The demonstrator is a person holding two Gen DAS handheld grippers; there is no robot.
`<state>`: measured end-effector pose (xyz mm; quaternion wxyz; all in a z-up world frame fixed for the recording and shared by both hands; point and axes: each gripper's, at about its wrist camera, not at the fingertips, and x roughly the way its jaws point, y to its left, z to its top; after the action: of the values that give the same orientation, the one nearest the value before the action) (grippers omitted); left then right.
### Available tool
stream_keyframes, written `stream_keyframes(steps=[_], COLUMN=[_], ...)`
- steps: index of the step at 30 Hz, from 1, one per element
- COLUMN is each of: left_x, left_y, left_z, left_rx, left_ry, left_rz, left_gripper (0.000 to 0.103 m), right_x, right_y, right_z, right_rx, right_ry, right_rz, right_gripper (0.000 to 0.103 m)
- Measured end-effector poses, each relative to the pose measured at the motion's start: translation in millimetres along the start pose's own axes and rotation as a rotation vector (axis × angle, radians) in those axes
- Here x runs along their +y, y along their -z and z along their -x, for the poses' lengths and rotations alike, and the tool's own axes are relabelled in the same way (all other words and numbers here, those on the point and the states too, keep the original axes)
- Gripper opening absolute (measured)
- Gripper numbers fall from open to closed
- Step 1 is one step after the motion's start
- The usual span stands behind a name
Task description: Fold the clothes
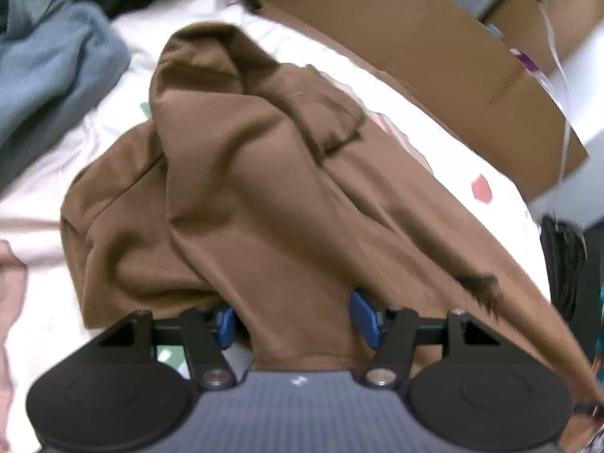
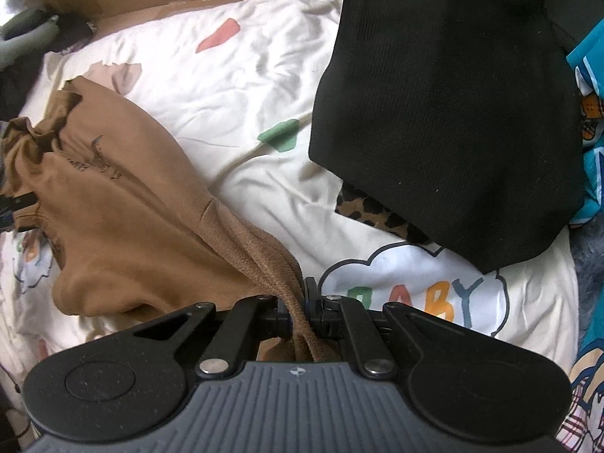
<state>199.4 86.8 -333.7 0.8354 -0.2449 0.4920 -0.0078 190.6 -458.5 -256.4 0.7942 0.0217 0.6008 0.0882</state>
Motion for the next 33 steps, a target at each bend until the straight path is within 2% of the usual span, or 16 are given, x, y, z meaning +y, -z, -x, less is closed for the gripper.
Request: stream_keyframes(steps=[2, 4, 6, 8, 10, 11, 12, 18, 20, 25, 33], left_x=[5.5, 7.8, -2.5, -12.9, -23.2, -28.4, -33.6, -64.6, -75.9, -135.3, -240.7], left_y=[-8.5, -15.9, -20.3, -24.8, -29.2, -31.4, -33.6, -46.9, -51.1, -50.7, -41.1], left_z=[-6.3, -11.1, -13.8, -16.5, -19.2, -20.6, -21.9, -30.0, -32.6, -34.8, -28.4], left_rx=[0.015, 0.022, 0.022, 0.022, 0.022, 0.022, 0.022, 0.023, 0.023, 0.043, 0.067], left_ry=[0.011, 0.025, 0.036, 0.047, 0.058, 0.063, 0.068, 0.1, 0.114, 0.21, 0.391], left_rz=[0.062, 0.103, 0.087, 0.07, 0.053, 0.045, 0.037, -0.013, -0.03, -0.112, -0.265], left_gripper=[0.064, 0.071, 0.078, 0.078, 0.064, 0.04, 0.022, 0.014, 0.013, 0.013, 0.012], right_x=[-2.5, -5.0, -8.1, -12.7, -17.0, -18.7, -20.2, -28.3, -28.7, -46.2, -100.5], right_y=[1.6, 3.2, 4.9, 7.5, 10.6, 12.3, 14.1, 22.9, 25.1, 28.2, 43.7], right_z=[2.9, 5.7, 8.4, 10.4, 11.8, 13.0, 14.4, 41.0, 58.7, 87.0, 109.3], right_rx=[-0.004, -0.009, -0.015, -0.022, -0.027, -0.028, -0.028, -0.043, -0.074, -0.141, -0.205], right_ry=[-0.018, -0.035, -0.052, -0.067, -0.08, -0.087, -0.094, -0.129, -0.149, -0.141, -0.073], right_rz=[-0.005, -0.009, -0.01, -0.026, -0.04, -0.045, -0.05, -0.07, -0.055, -0.096, -0.25], right_gripper=[0.002, 0.002, 0.002, 0.002, 0.002, 0.002, 0.002, 0.002, 0.002, 0.002, 0.002])
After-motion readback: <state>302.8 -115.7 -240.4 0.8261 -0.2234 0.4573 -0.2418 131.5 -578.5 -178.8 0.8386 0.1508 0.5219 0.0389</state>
